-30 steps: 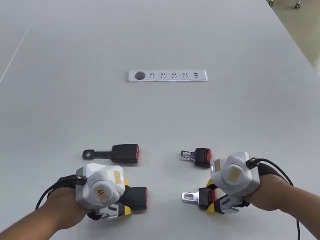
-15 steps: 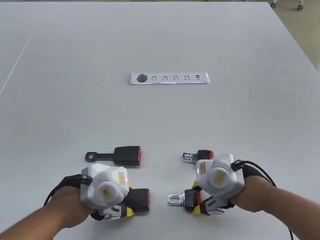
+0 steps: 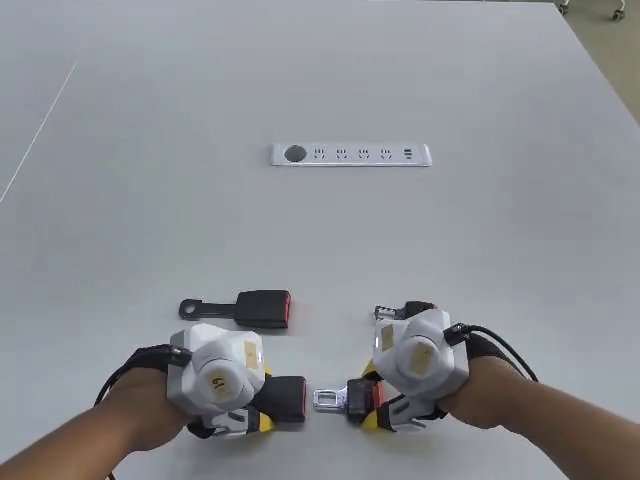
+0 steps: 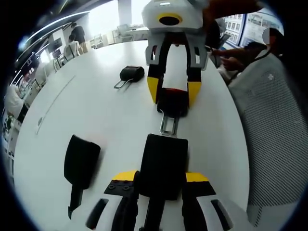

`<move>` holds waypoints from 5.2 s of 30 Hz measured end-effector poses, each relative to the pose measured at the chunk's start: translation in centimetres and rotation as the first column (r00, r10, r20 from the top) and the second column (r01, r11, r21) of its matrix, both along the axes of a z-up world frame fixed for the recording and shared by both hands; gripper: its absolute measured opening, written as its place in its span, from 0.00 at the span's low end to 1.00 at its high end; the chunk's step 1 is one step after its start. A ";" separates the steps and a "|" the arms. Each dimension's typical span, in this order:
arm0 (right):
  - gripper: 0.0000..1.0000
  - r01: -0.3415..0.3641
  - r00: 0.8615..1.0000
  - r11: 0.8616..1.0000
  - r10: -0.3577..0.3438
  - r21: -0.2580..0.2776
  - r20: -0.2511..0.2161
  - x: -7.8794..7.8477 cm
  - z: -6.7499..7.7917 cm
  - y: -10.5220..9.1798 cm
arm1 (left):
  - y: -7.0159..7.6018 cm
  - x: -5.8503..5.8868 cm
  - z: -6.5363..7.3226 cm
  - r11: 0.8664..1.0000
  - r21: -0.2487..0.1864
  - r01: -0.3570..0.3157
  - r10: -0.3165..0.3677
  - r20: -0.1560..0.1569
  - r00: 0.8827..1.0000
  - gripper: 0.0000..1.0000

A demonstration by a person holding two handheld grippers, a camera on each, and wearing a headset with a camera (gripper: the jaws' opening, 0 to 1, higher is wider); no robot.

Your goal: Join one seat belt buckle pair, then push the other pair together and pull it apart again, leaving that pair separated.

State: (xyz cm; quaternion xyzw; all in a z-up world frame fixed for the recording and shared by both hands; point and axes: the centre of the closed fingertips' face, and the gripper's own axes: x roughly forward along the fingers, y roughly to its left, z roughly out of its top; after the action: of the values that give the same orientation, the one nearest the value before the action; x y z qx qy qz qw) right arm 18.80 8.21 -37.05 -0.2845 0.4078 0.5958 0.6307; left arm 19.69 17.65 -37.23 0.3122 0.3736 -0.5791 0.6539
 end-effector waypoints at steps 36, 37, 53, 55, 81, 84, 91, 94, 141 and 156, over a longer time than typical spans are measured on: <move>0.34 0.038 0.999 0.990 -0.040 0.133 0.016 0.2 0.2 3.8 | 0.1 0.0 0.1 0.997 0.004 0.071 -0.071 0.001 0.997 0.34; 0.34 0.043 0.999 0.990 -0.046 0.136 0.015 0.2 0.2 4.0 | 0.1 0.0 0.1 0.997 0.006 0.073 -0.074 0.002 0.997 0.34; 0.34 0.047 0.998 0.988 -0.052 0.145 0.032 0.2 0.3 5.0 | 0.3 0.0 -0.2 0.994 0.013 0.112 -0.112 -0.001 0.994 0.33; 0.34 0.050 0.998 0.987 -0.056 0.151 0.033 0.2 0.3 5.0 | 0.3 0.0 -0.2 0.994 0.011 0.113 -0.113 -0.001 0.994 0.33; 0.34 0.042 0.993 0.950 -0.073 0.308 0.089 0.2 0.6 4.9 | 0.6 -0.3 0.0 0.974 -0.145 0.175 -0.175 0.014 0.985 0.34; 0.34 0.040 0.992 0.945 -0.076 0.323 0.101 0.2 0.7 4.9 | 0.7 -0.3 0.1 0.969 -0.161 0.187 -0.187 0.015 0.982 0.34; 0.34 0.044 0.989 0.936 -0.089 0.349 0.115 0.2 0.8 4.9 | 0.8 -0.4 0.2 0.964 -0.190 0.184 -0.185 0.010 0.983 0.33; 0.34 0.044 0.989 0.934 -0.090 0.355 0.115 0.2 0.7 4.8 | 0.9 -0.3 0.2 0.963 -0.196 0.183 -0.185 0.008 0.983 0.33; 0.66 0.132 0.981 0.934 -0.172 0.333 0.094 -0.3 1.4 4.6 | 0.6 -0.5 0.8 0.981 -0.176 0.084 -0.092 -0.039 0.995 0.42; 0.75 0.282 0.939 0.873 -0.336 0.399 0.071 3.4 4.6 -0.2 | 1.3 3.4 5.0 0.969 -0.248 0.005 0.007 0.048 0.999 0.65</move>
State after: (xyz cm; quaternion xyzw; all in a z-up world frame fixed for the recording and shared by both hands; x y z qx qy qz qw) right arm 22.23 7.98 -32.45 -0.1275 0.2790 0.5340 0.7878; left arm 23.13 18.92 -32.22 0.2417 0.2824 -0.6134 0.6969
